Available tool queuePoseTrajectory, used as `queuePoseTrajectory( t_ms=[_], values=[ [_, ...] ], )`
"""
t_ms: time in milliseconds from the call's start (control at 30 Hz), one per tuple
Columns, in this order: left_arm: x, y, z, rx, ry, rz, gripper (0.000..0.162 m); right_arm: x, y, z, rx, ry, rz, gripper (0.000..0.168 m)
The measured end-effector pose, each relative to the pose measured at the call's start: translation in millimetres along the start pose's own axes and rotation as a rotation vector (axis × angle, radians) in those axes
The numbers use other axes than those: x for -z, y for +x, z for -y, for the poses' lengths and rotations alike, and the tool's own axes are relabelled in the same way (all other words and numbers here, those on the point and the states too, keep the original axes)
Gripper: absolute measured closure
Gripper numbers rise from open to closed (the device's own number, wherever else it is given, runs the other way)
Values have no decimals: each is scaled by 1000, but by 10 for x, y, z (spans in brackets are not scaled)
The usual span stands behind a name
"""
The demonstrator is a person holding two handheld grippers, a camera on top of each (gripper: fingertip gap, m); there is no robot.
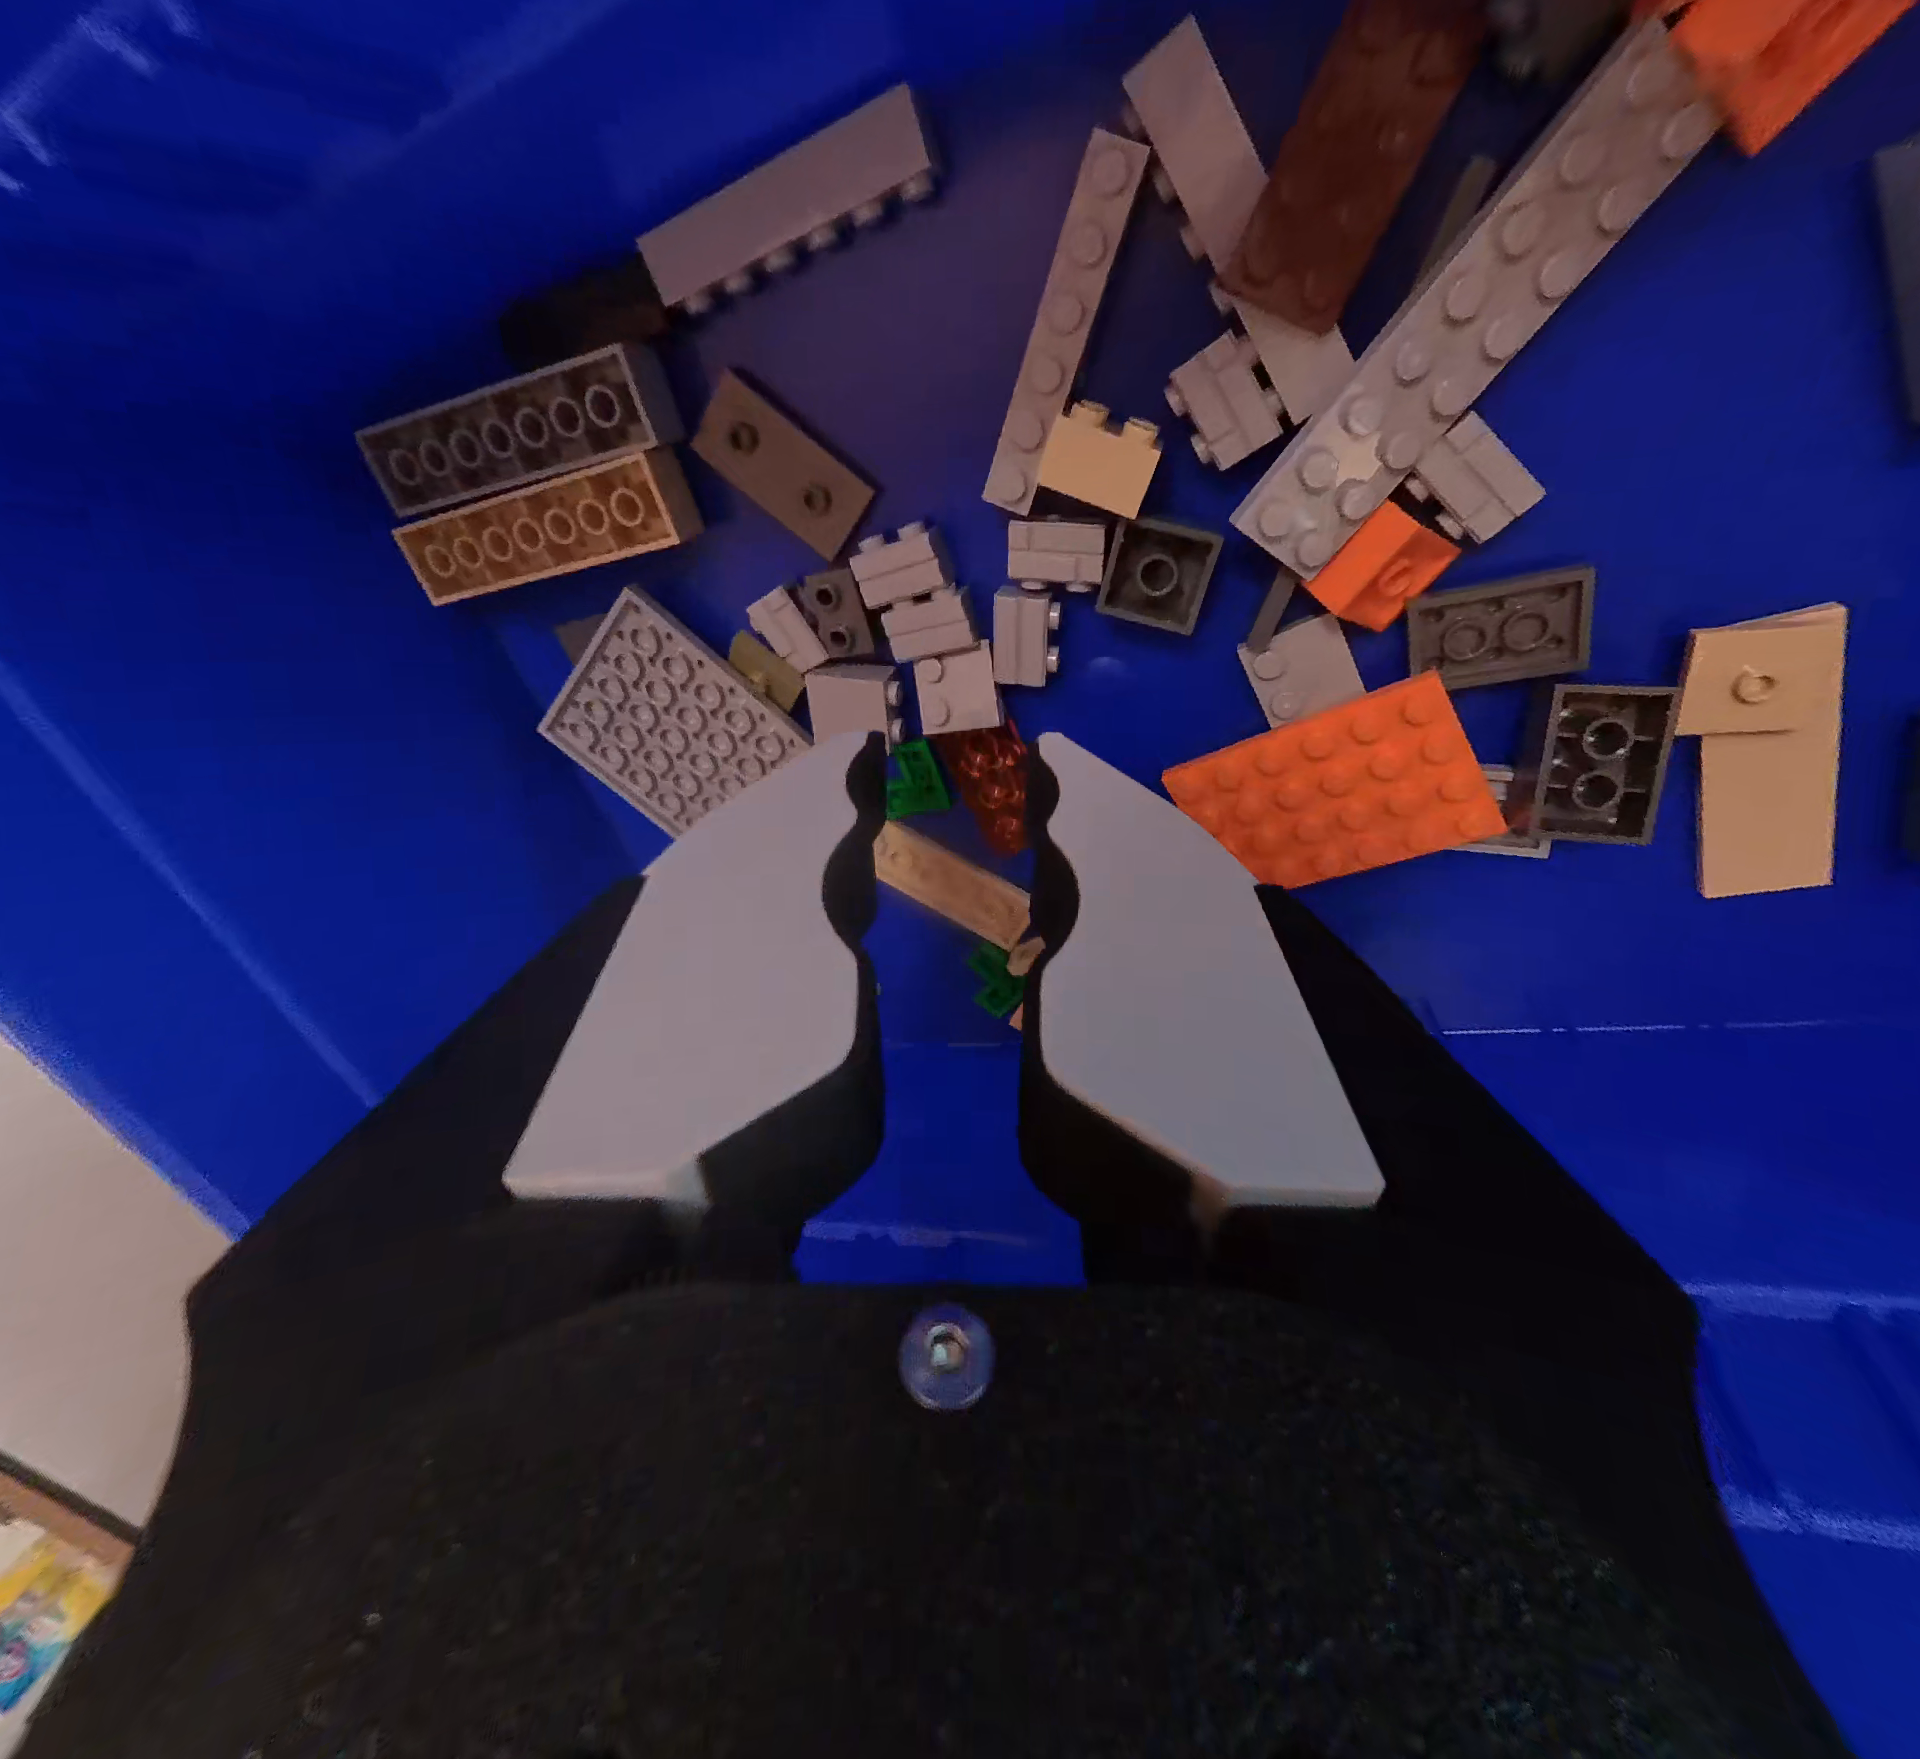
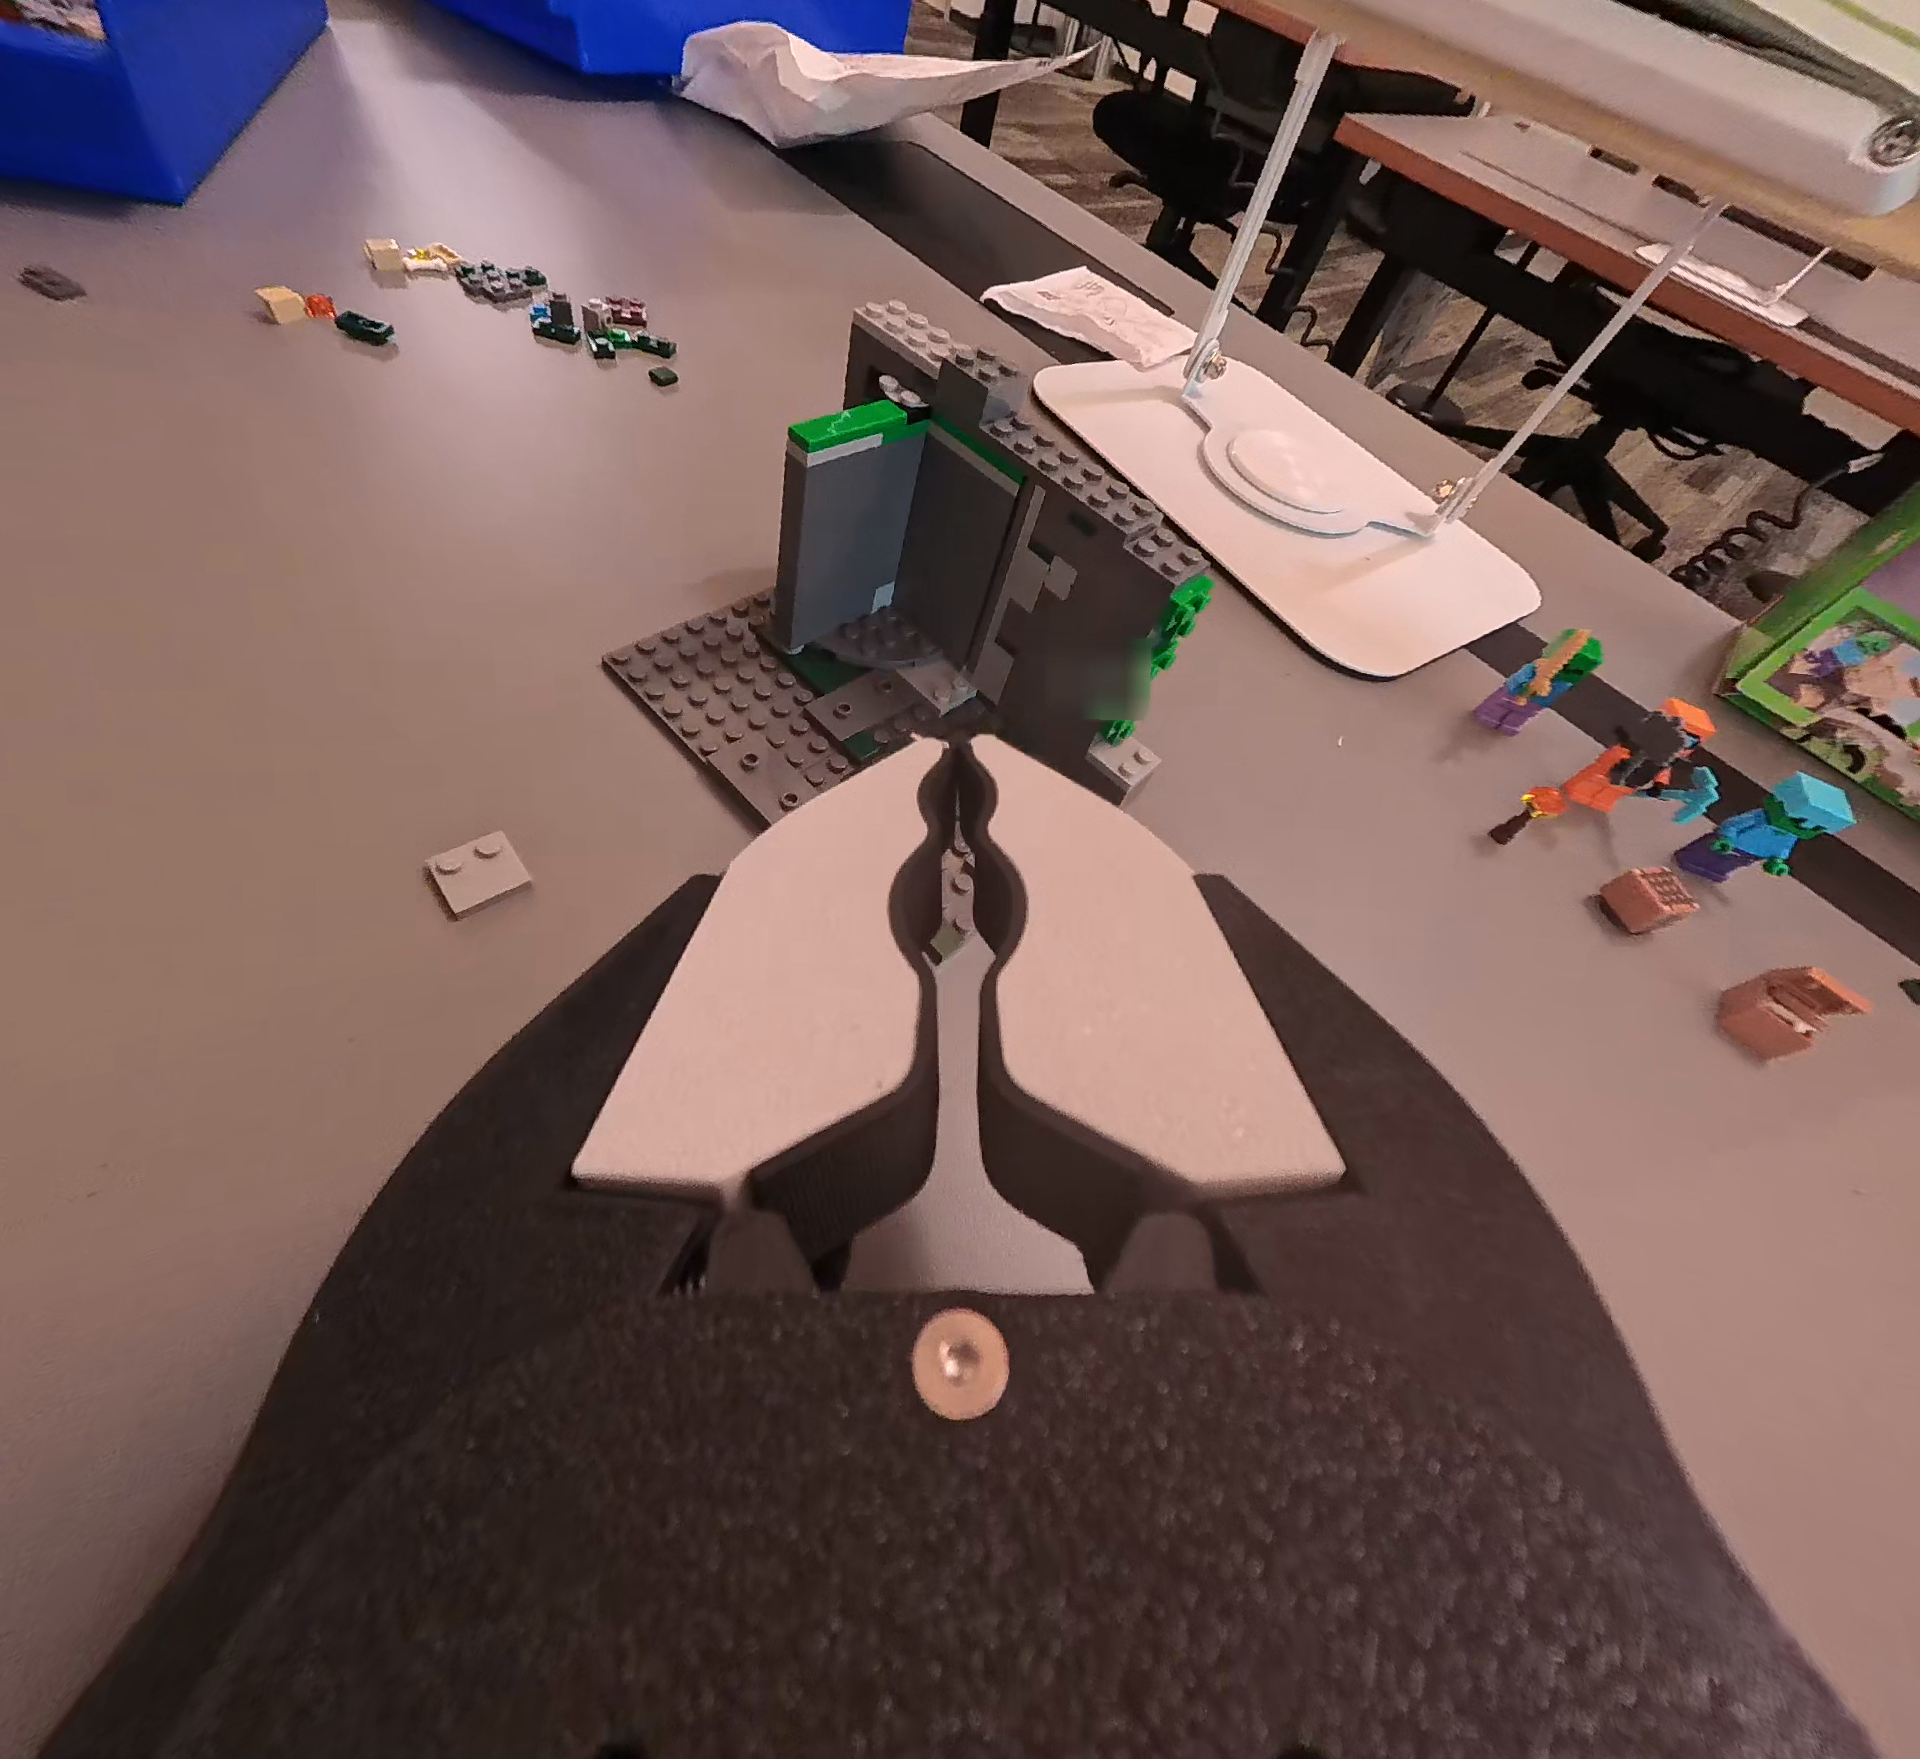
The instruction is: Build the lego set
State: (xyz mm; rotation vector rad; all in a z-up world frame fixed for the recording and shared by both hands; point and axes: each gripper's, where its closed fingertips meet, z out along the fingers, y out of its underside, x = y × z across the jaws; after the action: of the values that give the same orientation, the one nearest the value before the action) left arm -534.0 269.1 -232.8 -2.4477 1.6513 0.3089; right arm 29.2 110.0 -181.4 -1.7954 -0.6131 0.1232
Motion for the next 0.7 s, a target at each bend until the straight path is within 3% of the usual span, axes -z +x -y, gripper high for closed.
queuePoseTrajectory(
  t_ms=[467, 700],
  values=[
    [-108, -51, 5, -67, -10, 90, 147, -19, -8, -32, -3, -12, 11, 168],
    [322, -112, 166, -53, 83, 206, 146, -4, -25, 3, 3, 1, 19, 168]
  ],
)
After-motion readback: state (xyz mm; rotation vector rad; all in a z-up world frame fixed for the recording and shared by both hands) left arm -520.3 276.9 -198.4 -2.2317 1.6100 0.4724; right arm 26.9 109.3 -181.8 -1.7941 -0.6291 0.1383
